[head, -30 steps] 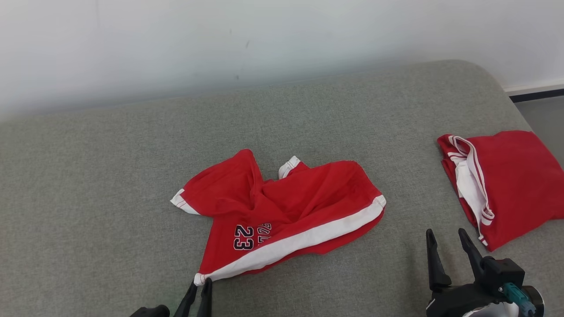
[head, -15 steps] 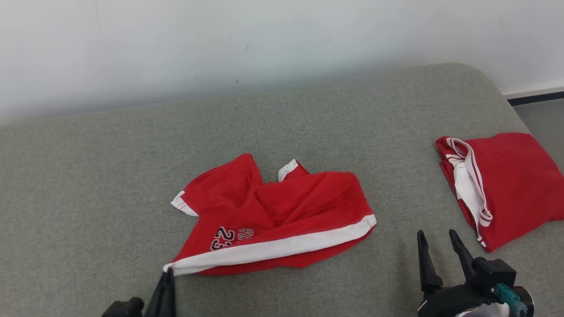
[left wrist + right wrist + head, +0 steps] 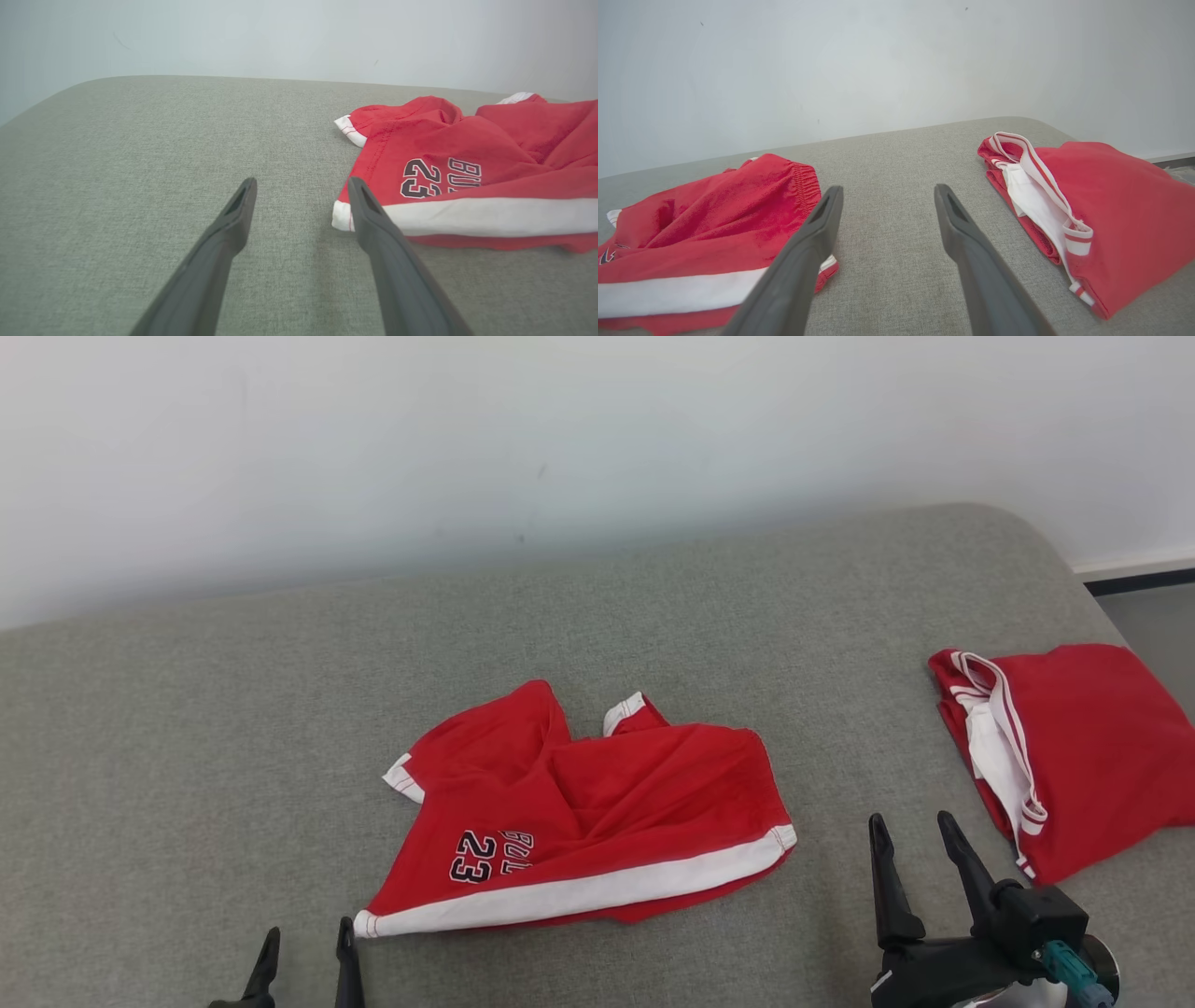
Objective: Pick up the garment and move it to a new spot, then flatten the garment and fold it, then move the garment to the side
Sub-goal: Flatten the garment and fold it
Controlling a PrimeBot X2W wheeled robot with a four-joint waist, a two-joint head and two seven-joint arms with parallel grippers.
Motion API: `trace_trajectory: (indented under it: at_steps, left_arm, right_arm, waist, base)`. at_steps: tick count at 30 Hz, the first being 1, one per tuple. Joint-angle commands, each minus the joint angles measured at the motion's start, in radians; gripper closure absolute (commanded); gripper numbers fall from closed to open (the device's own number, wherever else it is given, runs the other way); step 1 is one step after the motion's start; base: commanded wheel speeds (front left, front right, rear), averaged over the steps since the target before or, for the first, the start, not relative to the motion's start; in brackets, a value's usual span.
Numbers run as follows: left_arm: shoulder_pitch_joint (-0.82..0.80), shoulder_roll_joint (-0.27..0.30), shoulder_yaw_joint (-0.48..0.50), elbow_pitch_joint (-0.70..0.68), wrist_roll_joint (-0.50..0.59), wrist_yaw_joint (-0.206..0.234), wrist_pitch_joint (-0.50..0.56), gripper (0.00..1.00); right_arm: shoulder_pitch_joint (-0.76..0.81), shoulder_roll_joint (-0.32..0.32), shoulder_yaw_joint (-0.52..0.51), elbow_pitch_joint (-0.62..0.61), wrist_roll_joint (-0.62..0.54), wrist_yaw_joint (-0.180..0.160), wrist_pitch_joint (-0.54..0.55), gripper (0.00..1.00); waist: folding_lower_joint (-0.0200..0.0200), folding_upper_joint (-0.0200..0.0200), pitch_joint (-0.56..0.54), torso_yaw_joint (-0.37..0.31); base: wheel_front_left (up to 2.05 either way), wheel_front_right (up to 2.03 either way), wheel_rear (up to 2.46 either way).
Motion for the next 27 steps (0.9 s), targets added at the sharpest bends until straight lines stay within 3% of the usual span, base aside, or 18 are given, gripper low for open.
trace_trajectory:
  at_steps: [1,27]
  left_arm:
    - [0.018,0.0,0.004,-0.015,0.013,0.004,-0.003,0.0]
    - [0.103,0.001,0.058,-0.093,0.131,-0.018,-0.003,0.0]
  right_arm:
    - [0.012,0.006,-0.002,-0.017,-0.005,-0.003,0.0,0.0]
    - [0.08,0.019,0.048,-0.062,-0.059,-0.003,0.0,0.0]
  waist:
    - [0.0,0.0,-0.011,0.009]
    - [0.0,0.0,-0.088,0.115]
  base:
    - [0.0,0.0,0.0]
    - [0.0,0.0,0.0]
